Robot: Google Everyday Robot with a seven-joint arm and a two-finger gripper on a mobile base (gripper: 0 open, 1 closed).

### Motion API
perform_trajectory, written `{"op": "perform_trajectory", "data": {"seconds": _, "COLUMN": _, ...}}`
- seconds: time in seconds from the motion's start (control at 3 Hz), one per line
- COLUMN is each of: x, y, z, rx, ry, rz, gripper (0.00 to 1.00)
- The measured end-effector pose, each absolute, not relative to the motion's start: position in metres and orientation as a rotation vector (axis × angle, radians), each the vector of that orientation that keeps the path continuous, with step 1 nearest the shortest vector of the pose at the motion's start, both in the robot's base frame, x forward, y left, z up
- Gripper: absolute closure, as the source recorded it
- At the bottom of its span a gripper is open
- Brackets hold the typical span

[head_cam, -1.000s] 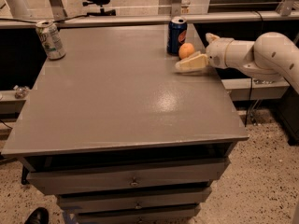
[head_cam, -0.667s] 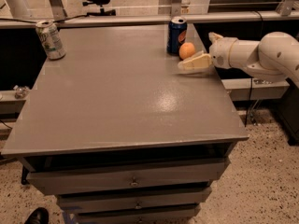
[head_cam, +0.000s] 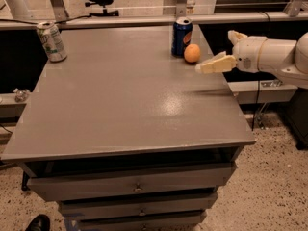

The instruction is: Move orange near pepsi can

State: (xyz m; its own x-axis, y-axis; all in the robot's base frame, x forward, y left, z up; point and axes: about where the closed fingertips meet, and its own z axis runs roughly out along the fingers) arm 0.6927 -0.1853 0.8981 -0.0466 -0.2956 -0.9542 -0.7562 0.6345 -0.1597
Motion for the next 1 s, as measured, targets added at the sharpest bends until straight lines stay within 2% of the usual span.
{"op": "perform_trajectory", "data": {"seconds": 0.67, "x": 0.613, "y": -0.199, "z": 0.917, "rx": -1.011, "ry": 1.606, "rz": 0.610, "gripper": 0.00}}
{"op": "perform_trajectory", "data": {"seconds": 1.0, "x": 0.607, "y": -0.196, "z": 0.916, "rx": -1.032, "ry": 1.603, "rz": 0.634, "gripper": 0.00}}
